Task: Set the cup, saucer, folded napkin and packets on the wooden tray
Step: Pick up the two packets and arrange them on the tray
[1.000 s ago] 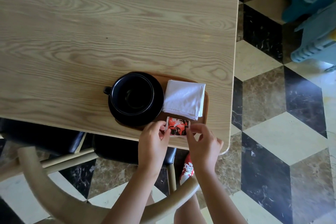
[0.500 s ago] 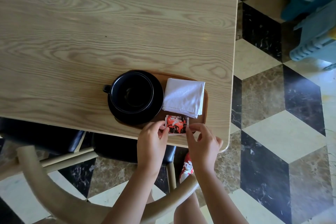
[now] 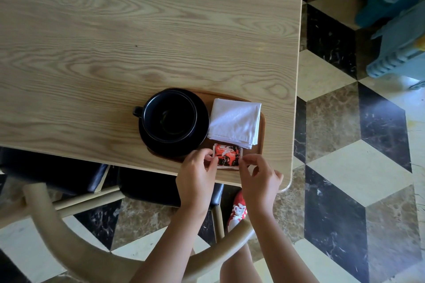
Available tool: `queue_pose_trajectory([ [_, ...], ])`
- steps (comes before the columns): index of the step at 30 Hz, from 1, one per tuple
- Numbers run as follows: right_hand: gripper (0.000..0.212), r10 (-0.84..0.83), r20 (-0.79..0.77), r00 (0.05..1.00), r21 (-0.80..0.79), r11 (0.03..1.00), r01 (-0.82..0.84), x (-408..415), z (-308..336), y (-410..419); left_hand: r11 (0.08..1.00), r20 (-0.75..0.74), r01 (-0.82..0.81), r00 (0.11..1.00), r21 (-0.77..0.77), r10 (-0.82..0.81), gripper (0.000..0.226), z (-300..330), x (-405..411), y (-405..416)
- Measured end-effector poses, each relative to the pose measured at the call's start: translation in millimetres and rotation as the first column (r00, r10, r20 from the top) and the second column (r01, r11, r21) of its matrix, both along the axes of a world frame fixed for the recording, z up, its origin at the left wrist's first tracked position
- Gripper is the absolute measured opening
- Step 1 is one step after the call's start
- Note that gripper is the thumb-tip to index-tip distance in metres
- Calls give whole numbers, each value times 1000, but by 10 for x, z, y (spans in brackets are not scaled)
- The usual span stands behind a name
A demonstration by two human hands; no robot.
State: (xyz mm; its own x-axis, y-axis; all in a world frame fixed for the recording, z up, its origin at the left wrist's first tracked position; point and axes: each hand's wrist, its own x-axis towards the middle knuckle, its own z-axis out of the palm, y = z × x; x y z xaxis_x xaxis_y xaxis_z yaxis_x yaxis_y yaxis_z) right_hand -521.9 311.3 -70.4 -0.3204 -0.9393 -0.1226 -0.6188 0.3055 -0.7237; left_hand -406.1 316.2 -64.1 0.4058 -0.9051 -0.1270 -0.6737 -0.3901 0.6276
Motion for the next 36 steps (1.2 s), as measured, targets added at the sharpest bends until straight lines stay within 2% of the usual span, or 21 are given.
queue_pose_trajectory([
  [9, 11, 34, -38, 999, -60, 998, -36, -7, -40, 49, 1000, 26, 19, 999, -11, -19, 10, -28, -3, 35],
  [14, 9, 58, -52, 997, -82, 995, -62, -8, -35, 63, 999, -25, 37, 999, -29, -38, 12, -51, 23, 27],
  [20, 11, 41, 0, 999, -52, 998, -41, 1, -14, 57, 997, -83, 58, 995, -60, -63, 21, -11, 65, 83],
  [26, 11, 43, -10, 999, -19, 999, -43, 11, 58, 43, 988, -60, 153, 987, 23, -151, 25, 33, 74, 77],
  [31, 9, 54, -39, 998, -15, 998, -55, 23, 83, 65, 982, -86, 187, 979, 35, -184, 28, 50, 118, 63],
  [34, 11, 13, -26, 1000, -50, 999, -14, 17, 113, 63, 983, -101, 182, 979, 23, -179, 27, 94, 143, 150],
  [36, 10, -15, -60, 998, -152, 988, 5, -20, 144, -4, 975, -55, 214, 975, -56, -217, 25, 158, 153, 205],
])
